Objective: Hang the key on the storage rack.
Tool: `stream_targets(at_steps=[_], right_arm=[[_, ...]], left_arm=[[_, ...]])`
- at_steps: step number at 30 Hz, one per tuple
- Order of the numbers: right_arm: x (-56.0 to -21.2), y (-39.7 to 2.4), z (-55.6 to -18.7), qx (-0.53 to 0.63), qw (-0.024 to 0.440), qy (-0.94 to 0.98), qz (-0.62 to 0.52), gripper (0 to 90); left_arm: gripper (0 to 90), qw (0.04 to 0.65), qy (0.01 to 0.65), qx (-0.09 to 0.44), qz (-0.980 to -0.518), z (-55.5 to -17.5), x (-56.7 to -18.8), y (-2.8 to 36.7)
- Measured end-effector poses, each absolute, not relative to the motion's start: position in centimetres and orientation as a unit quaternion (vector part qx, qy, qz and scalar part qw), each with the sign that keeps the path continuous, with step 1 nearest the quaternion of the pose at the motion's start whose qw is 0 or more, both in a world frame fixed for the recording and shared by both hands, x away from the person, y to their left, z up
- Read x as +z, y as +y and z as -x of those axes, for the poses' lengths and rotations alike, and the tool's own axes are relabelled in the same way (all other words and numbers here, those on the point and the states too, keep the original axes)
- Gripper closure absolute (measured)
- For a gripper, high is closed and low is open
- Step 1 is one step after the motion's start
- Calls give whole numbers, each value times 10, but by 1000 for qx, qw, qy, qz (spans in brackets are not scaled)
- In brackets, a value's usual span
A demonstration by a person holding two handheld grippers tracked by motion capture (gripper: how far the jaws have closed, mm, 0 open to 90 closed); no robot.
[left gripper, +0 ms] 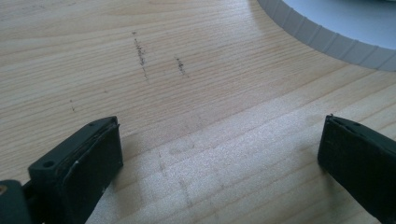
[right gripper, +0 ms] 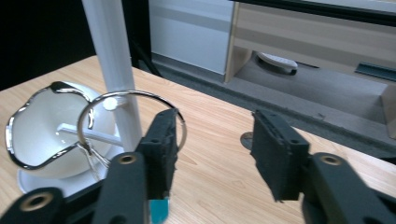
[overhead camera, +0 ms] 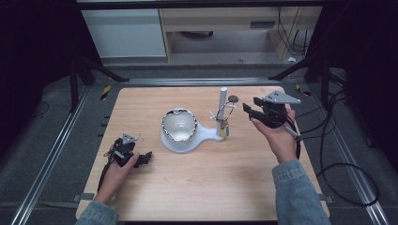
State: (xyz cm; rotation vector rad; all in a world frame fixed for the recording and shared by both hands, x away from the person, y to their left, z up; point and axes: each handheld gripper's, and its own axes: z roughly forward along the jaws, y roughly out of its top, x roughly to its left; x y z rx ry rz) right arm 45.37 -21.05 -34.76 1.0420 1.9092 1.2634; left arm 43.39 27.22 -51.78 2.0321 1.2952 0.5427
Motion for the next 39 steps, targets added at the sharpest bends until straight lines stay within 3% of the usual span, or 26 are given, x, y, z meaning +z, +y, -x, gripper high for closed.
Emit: stream_targets(at_steps=[16, 39], right_arm=[[-354, -215, -455, 460, 323, 707, -429, 96], [-382, -223, -439, 433, 316, 728, -427, 68]], left_arm=[[0, 329, 495, 207, -777, -434, -518, 272], [0, 330, 495, 207, -777, -434, -518, 272]])
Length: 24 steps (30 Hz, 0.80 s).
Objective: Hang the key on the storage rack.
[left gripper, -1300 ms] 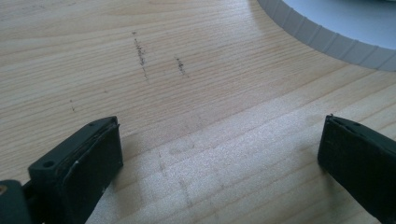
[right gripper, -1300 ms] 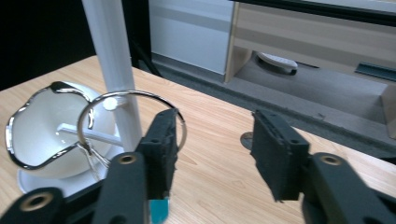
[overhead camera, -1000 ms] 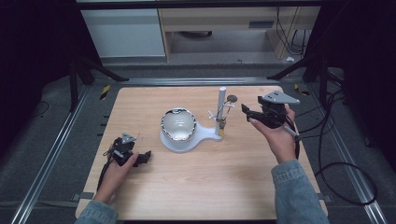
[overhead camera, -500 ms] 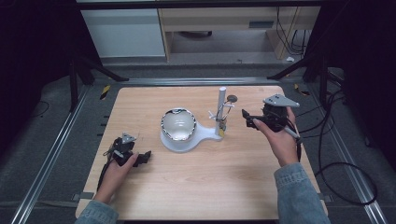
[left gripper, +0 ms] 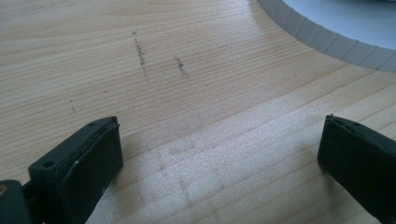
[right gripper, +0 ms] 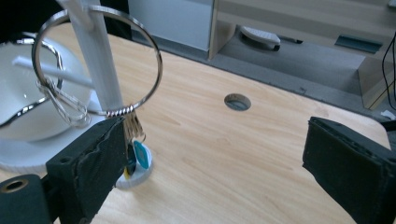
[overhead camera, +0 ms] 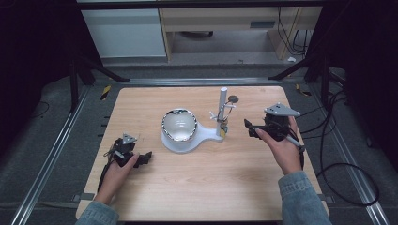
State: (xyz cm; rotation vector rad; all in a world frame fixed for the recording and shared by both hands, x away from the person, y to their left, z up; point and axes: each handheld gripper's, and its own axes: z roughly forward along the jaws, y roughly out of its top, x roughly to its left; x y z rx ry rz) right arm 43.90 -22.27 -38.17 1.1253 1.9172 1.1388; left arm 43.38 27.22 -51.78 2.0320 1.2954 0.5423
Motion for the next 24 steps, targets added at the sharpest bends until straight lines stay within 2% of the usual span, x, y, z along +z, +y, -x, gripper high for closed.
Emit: stream_targets(at_steps=[24], right_arm=[[-429, -229, -425, 394, 286, 755, -439, 78]], left_arm=[[0, 329, 495, 207, -777, -434, -518, 272]])
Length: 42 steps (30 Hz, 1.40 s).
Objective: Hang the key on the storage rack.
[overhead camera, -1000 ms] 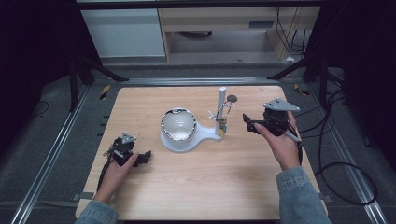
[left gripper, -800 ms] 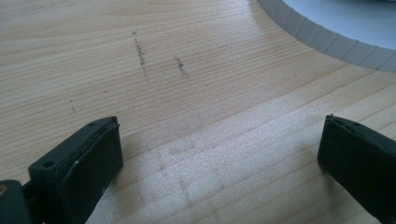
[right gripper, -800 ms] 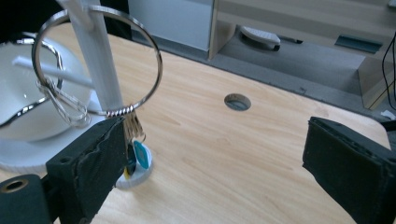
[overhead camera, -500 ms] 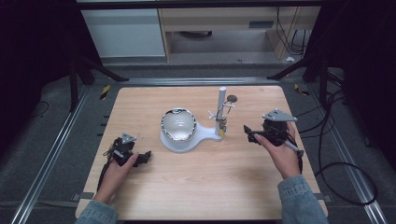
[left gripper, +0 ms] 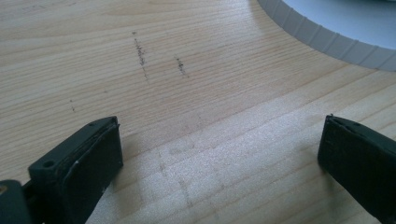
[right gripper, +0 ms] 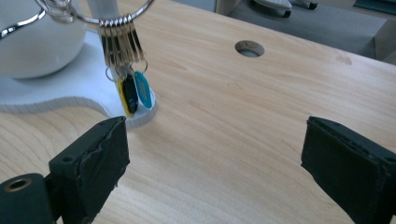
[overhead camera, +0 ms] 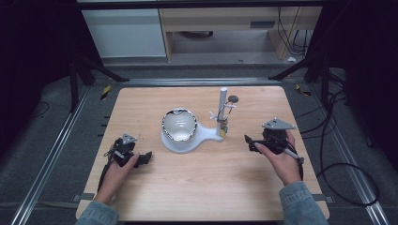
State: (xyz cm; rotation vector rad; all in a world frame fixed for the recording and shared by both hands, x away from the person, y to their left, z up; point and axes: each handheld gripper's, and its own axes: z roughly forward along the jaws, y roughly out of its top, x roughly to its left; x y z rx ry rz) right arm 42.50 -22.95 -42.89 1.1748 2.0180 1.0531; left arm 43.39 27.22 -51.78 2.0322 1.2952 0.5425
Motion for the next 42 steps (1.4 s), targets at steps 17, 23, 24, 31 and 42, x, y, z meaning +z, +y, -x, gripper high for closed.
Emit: stream_targets(at_steps=[17, 23, 24, 31, 42], right_arm=[[-478, -254, -424, 339, 259, 762, -488, 117], [-489, -274, -435, 328, 260, 738, -530, 111], [-490, -275, -436, 326, 257, 736, -534, 109], [-505, -274, -438, 311, 250, 738, -544, 90], [-506, -267, -437, 306, 255, 729, -556, 54]], left_arm=[[0, 330, 495, 207, -777, -434, -518, 272], [0, 330, 495, 207, -777, -434, -518, 272], [0, 329, 495, 207, -777, -434, -518, 272], [0, 331, 496, 208, -776, -434, -518, 272], [0, 329, 495, 207, -777, -434, -518, 272]])
